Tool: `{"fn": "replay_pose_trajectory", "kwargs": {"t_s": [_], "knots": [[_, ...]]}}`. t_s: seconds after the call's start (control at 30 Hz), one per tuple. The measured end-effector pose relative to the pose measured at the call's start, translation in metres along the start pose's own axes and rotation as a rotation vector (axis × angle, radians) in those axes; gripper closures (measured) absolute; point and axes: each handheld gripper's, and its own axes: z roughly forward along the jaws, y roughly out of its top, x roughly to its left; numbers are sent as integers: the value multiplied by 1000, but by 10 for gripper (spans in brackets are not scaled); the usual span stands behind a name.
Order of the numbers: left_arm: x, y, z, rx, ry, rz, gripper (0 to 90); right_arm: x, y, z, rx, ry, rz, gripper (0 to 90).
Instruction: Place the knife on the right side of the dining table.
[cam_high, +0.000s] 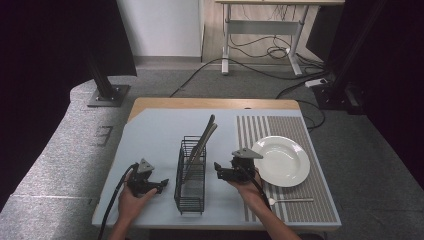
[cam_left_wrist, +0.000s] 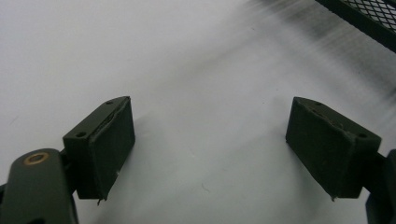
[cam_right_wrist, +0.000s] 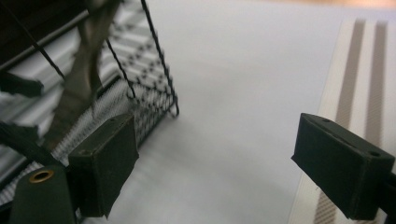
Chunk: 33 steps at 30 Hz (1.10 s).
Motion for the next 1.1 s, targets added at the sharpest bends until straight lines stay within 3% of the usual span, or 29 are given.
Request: {"fn": "replay_pose_trajectory", "kwargs": {"t_s": [0.1, 0.33, 0.6, 1.1], "knots": [[0, 0, 0, -1, 0, 0, 150, -1, 15, -9, -59, -1, -1, 145], [0, 0, 0, -1, 0, 0, 150, -3, 45, -19, -114, 25, 8, 157], [0, 0, 0, -1, 2, 2, 151, -2, 68, -24, -135, 32, 4, 159], [0, 0, 0, -1, 1, 0, 150, 4, 93, -21, -162, 48, -4, 178]]}}
